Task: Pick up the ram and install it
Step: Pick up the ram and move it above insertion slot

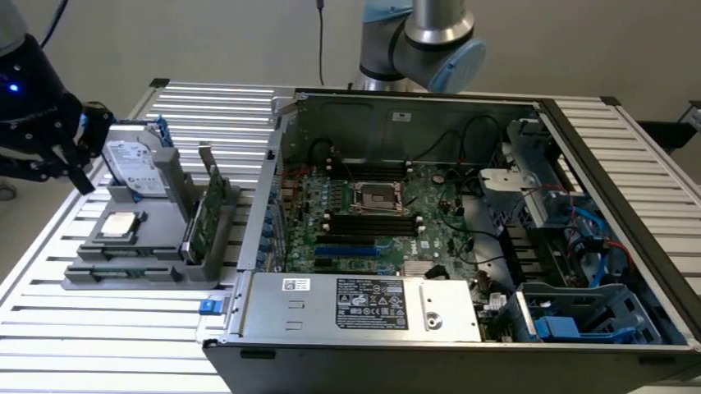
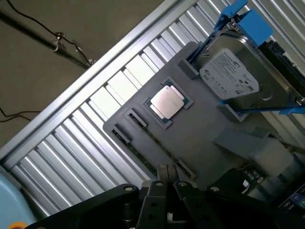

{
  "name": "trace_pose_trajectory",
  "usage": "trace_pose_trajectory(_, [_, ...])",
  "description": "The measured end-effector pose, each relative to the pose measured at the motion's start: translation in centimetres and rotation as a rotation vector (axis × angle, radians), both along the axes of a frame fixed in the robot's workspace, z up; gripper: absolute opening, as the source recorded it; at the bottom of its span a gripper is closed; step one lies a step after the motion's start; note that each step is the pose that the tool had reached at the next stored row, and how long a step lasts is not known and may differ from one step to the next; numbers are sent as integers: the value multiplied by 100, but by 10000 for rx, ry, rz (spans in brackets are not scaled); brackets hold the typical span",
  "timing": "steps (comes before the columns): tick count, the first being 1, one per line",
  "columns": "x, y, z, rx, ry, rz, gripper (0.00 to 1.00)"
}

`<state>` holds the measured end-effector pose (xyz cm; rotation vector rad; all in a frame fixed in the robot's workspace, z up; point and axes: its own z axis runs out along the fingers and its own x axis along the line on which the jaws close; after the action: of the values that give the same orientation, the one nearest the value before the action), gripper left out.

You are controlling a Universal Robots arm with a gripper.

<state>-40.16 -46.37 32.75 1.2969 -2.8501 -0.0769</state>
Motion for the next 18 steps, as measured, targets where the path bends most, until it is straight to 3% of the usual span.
trace_pose_trajectory(11, [1,-1,-87,-1,-7,2007,11])
trace_pose_trajectory(18, [0,0,-154,-4,-57,3286,11])
